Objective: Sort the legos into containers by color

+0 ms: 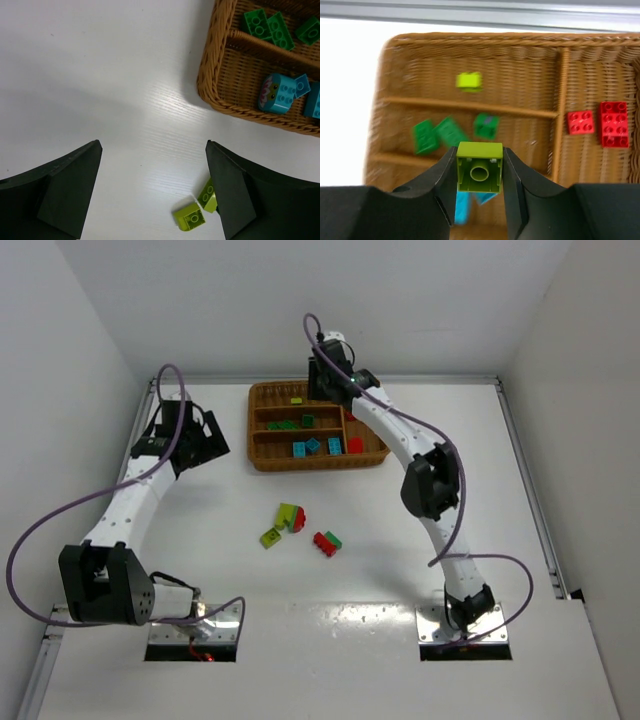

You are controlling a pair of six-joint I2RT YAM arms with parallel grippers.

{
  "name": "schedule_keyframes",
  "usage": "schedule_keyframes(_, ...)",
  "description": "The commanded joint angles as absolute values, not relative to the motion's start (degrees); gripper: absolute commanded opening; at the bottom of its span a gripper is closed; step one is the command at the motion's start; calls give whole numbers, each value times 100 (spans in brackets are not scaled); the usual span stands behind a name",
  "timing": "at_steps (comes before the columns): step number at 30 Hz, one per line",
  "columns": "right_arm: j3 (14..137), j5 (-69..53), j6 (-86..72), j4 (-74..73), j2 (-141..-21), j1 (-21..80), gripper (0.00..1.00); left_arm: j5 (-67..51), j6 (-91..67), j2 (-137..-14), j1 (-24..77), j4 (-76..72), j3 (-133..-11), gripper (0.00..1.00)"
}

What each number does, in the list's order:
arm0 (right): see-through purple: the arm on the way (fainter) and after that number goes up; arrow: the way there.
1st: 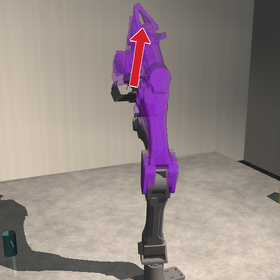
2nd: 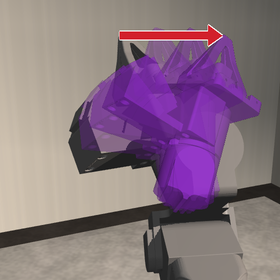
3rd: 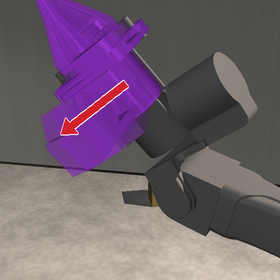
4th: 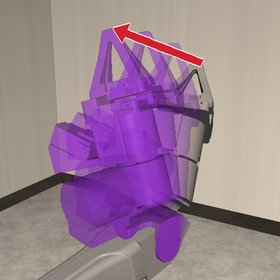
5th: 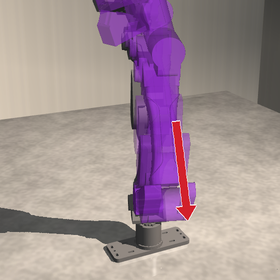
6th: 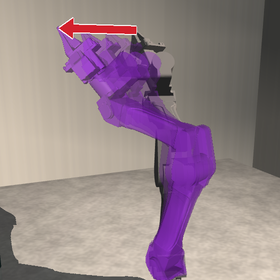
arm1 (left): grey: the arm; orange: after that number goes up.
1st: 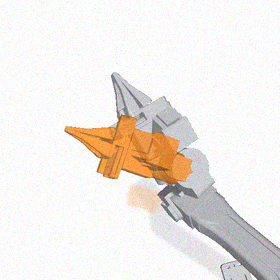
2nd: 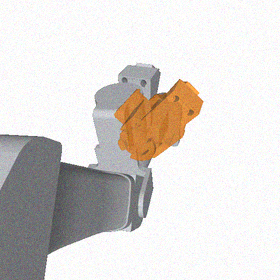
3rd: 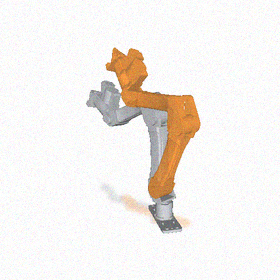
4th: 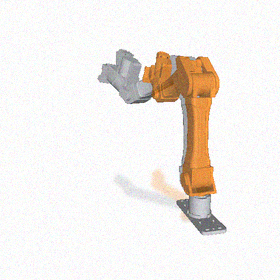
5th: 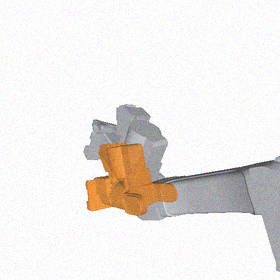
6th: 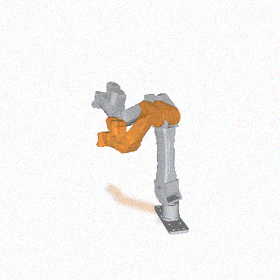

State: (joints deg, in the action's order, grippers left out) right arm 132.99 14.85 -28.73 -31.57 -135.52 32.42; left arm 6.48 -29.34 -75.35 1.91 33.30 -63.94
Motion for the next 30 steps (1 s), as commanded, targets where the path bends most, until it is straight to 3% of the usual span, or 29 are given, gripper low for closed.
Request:
schedule_keyframes(1, 13720, 1118, -3023, -3113, -14062, 3033, 27, 677, -2865, -7348, 141, 3349, -6346, 92)
schedule_keyframes(9, 13429, 1257, -2839, -1075, -14263, 3032, 30, 597, -2760, -7523, 141, 3296, -6240, 92)
schedule_keyframes(13, 14017, 1257, -2900, -1002, -14791, 2927, 31, 598, -2760, -7576, 141, 3296, -6240, 92)
schedule_keyframes(25, 14202, 1318, -3305, 306, -15548, 2681, 32, 598, -2654, -7796, 141, 3296, -6240, 92)
schedule_keyframes(28, 14370, 1318, -3305, 255, -15697, 2628, 45, 598, -2654, -7927, 141, 3296, -6240, 92)
schedule_keyframes(29, 14370, 1318, -3305, 177, -15697, 2628, 62, 598, -2654, -7928, 141, 3296, -6240, 92)
schedule_keyframes(30, 14370, 1318, -3305, 176, -15697, 2628, 68, 537, -2654, -7928, 141, 3296, -6240, 92)
